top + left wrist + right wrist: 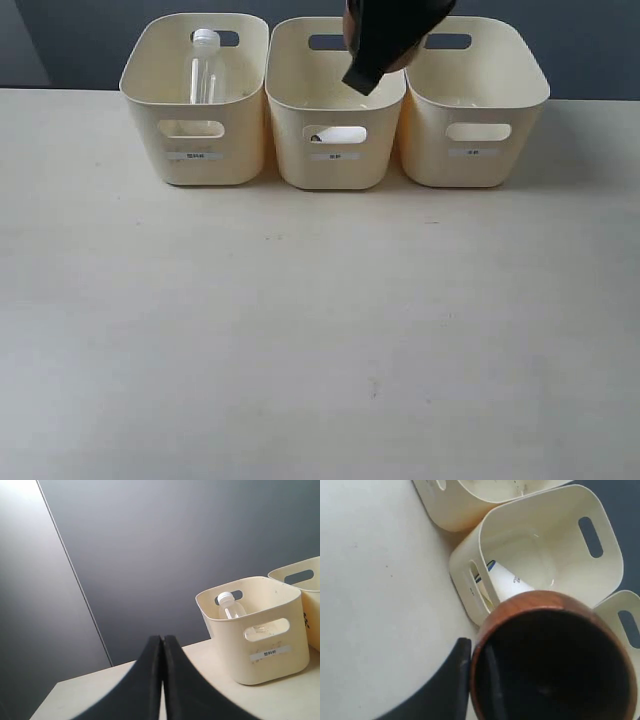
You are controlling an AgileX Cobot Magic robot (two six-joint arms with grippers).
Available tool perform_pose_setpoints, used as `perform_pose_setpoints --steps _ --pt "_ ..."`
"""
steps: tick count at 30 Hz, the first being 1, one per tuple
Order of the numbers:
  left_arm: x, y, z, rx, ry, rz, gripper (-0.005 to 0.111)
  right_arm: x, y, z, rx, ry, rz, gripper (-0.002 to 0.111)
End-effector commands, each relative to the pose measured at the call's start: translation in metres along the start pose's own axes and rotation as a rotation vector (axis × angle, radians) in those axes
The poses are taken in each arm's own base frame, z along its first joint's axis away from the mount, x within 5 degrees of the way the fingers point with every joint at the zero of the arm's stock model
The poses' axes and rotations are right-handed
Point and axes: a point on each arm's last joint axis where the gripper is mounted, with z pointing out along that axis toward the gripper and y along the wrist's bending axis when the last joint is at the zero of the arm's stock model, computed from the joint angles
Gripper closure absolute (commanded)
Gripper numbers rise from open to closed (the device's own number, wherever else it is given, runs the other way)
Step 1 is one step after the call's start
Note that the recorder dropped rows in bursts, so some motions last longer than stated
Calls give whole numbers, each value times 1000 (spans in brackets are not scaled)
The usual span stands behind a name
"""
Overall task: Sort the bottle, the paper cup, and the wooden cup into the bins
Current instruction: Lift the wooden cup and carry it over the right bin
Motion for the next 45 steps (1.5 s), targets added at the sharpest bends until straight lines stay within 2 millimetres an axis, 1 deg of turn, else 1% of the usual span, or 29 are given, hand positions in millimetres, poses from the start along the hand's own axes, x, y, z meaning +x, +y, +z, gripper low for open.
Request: perform_pose_setpoints --steps 1,9,13,25,30,34,38,45 --pt "0 0 0 1 -5 -2 107 7 -13 -5 34 -21 44 109" --pt "0 0 0 1 -5 -2 107 19 -30 -5 58 -19 107 109" --pt "0 0 0 1 -5 -2 107 26 -38 -1 65 -5 132 109" --pt "0 0 0 1 -5 -2 107 46 -60 23 93 24 197 109" --pt "0 0 0 1 -5 -2 107 55 -70 41 104 33 221 109" --pt "0 0 0 1 -5 -2 107 63 -76 61 96 44 251 109" --pt "0 0 0 1 -5 -2 107 66 -76 82 99 55 243 109" --pt "0 0 0 1 -5 -2 107 67 -81 103 156 24 286 109"
